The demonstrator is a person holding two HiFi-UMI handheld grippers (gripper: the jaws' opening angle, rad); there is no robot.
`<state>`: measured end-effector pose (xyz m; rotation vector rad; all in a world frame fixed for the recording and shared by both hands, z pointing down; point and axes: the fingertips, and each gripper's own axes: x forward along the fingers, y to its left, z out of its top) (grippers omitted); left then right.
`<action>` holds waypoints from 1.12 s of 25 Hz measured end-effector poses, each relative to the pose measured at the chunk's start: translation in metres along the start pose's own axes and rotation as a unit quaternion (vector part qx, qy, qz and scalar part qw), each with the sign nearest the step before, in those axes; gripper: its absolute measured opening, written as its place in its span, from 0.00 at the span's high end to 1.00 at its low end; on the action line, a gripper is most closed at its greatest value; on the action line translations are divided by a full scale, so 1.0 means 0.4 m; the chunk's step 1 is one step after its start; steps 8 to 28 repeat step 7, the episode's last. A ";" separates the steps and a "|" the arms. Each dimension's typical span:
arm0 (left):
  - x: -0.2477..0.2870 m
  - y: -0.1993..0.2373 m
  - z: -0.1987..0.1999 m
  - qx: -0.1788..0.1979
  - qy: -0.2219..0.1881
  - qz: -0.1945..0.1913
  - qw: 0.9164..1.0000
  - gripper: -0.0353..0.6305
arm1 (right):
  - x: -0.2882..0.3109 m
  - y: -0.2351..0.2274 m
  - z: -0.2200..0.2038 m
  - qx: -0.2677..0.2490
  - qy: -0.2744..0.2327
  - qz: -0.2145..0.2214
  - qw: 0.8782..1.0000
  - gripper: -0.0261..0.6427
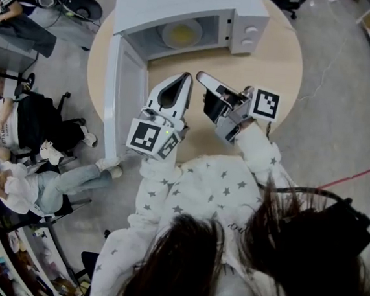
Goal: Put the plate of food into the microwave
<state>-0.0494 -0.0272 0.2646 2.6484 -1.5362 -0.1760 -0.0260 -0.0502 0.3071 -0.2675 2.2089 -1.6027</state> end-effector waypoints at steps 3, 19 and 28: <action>-0.001 0.001 0.005 -0.001 -0.001 0.000 1.000 0.94 | 0.001 0.005 0.000 -0.001 0.001 -0.001 1.000 0.95; -0.003 -0.004 0.013 -0.005 -0.004 -0.001 1.000 0.94 | 0.000 0.013 -0.001 -0.001 0.002 -0.002 1.000 0.95; -0.003 -0.004 0.013 -0.005 -0.004 -0.001 1.000 0.94 | 0.000 0.013 -0.001 -0.001 0.002 -0.002 1.000 0.95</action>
